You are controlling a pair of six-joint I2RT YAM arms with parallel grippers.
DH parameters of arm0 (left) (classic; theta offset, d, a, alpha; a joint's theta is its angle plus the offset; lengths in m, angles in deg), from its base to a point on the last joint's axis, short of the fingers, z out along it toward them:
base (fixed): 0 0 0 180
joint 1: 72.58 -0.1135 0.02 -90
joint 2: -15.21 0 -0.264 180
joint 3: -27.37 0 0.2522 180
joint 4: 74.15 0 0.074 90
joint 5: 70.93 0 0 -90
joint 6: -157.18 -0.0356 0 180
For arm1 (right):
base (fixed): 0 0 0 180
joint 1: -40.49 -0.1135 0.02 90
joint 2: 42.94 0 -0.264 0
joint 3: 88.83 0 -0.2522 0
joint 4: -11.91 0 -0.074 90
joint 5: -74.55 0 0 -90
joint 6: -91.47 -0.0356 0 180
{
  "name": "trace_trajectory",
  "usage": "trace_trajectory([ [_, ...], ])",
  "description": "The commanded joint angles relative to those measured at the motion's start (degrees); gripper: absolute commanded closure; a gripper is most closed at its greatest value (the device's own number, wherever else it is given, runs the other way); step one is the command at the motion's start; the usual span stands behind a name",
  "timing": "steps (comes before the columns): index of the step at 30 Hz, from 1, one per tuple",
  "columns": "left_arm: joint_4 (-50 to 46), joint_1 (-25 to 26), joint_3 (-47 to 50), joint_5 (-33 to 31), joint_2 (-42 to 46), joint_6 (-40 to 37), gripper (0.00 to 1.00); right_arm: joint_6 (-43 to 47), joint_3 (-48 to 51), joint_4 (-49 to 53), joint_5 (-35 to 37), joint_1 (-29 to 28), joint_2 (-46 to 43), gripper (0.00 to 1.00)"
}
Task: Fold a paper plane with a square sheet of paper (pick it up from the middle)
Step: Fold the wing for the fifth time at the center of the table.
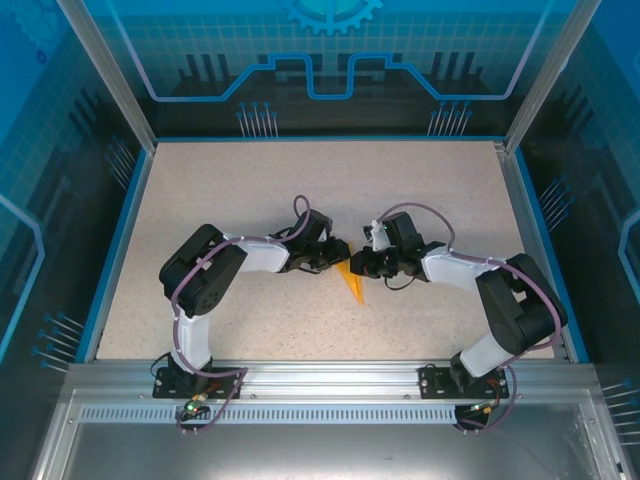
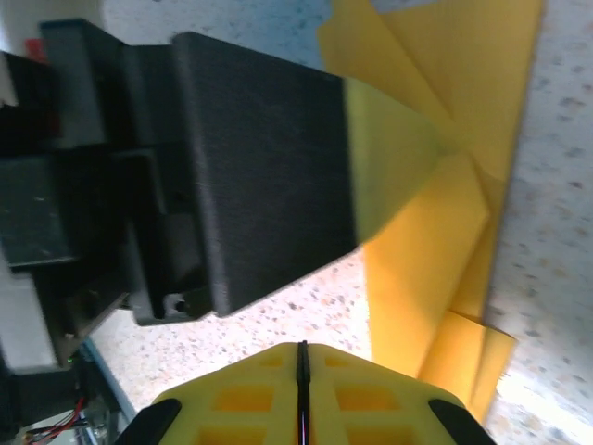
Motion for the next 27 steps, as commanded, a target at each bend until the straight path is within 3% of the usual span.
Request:
trace_trajectory([
  [1,-3.02,-0.67,1.57,-0.90,-1.76,0.57,0.70,-0.78,-1.54,-1.89,-3.84,0.12,3.18,0.91],
  [19,-3.28,-0.67,1.15,-0.80,-0.83,-0.12,0.69,1.72,0.51,2.55,1.15,1.10,11.94,0.91],
  [27,-5.92,-1.98,-1.44,-1.06,7.11,-5.27,0.60,1.11,1.50,1.44,0.71,1.14,13.32,0.92],
])
